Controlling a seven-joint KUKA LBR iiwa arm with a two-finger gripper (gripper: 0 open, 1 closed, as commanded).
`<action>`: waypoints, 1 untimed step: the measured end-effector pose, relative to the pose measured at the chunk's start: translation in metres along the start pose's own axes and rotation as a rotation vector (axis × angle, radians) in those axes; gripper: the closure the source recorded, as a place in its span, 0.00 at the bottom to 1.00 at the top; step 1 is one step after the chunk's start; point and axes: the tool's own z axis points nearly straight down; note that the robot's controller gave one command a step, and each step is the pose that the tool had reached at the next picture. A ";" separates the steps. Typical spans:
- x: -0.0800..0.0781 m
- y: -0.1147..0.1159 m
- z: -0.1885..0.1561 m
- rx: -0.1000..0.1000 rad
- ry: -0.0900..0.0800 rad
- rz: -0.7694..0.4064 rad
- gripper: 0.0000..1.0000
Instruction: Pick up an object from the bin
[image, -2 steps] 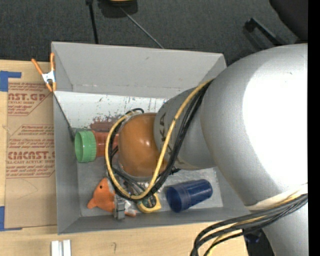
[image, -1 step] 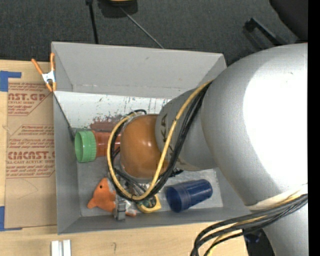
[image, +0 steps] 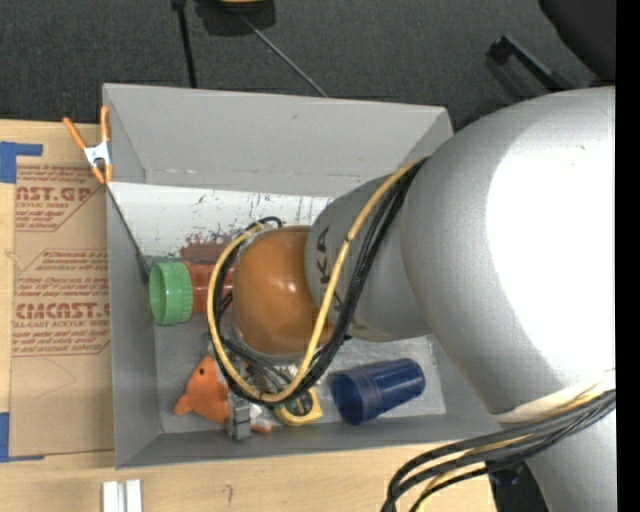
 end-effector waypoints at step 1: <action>0.001 0.006 0.000 -0.002 0.009 0.058 1.00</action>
Offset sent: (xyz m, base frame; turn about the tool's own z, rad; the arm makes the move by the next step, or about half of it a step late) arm 0.0000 0.0000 0.0000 0.0000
